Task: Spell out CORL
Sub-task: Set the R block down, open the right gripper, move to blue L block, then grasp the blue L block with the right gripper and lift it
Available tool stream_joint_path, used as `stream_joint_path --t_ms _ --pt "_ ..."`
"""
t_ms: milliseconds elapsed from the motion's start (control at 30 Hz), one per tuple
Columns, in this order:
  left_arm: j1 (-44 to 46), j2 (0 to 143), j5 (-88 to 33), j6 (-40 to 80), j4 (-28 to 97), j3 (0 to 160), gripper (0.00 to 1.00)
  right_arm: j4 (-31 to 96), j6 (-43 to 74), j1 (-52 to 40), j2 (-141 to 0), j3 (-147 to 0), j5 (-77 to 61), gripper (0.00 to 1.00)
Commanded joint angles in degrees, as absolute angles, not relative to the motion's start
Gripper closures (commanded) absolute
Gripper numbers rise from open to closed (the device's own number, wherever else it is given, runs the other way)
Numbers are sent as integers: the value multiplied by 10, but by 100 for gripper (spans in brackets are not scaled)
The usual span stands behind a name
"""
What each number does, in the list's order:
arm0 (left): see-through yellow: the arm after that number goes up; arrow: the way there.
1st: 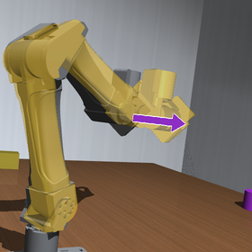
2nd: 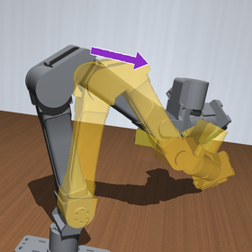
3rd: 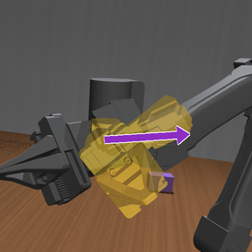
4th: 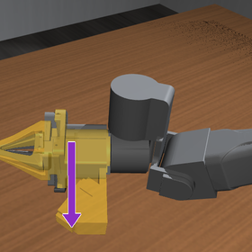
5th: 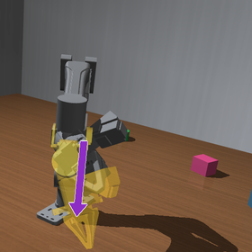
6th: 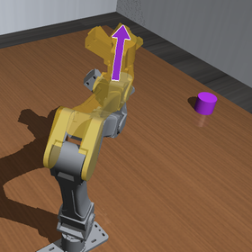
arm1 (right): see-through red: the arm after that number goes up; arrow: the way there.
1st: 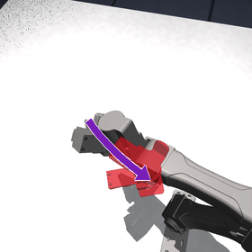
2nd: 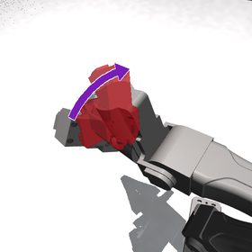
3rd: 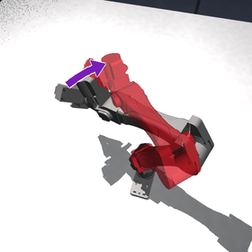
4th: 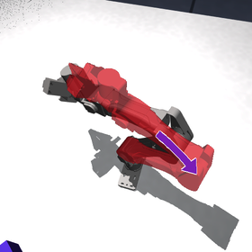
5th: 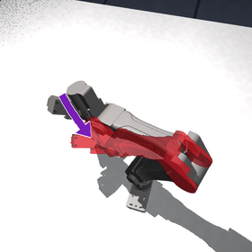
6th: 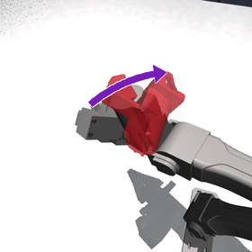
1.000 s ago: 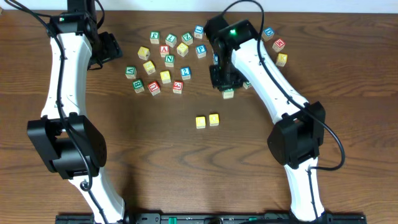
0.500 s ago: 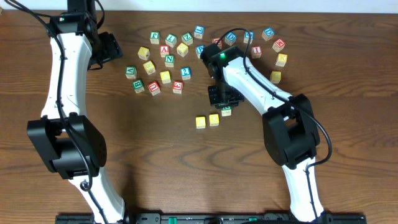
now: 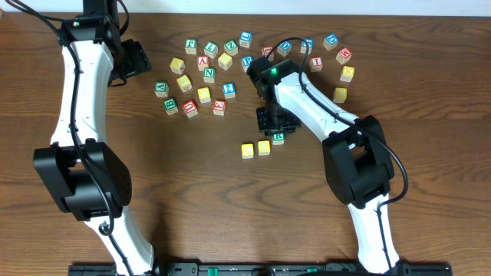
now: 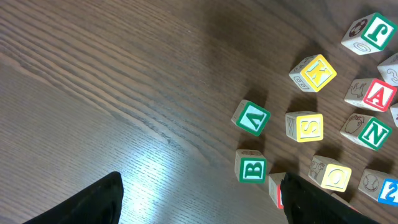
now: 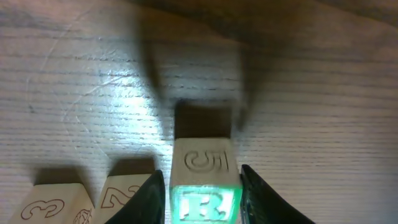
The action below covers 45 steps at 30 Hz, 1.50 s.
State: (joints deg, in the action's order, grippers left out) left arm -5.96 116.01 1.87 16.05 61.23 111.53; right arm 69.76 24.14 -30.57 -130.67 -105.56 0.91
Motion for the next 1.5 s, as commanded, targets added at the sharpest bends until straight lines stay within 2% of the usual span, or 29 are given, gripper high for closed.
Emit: stream_joint_path --t_ms 0,300,500,533,767,900,1200,1467 --pt "-60 1159 26 151 614 1135 20 698 248 -314 -1304 -1051 14 66" --pt "-60 1159 26 151 614 1135 20 703 241 -303 -1294 -1087 14 71" --pt "-60 1159 26 151 614 1135 20 734 220 -270 -1259 -1193 32 58" --pt "-60 1159 26 151 614 1135 20 729 220 -262 -1258 -1206 35 59" --pt "-60 1159 26 151 614 1135 20 610 234 -211 -1275 -1199 46 55" --pt "-60 1159 26 151 614 1135 20 543 253 -196 -1313 -1193 78 45" --pt "-60 1159 26 151 614 1135 20 474 253 -187 -1398 -1193 86 44" --pt "-60 1159 26 151 614 1135 20 461 253 -184 -1406 -1193 87 45"
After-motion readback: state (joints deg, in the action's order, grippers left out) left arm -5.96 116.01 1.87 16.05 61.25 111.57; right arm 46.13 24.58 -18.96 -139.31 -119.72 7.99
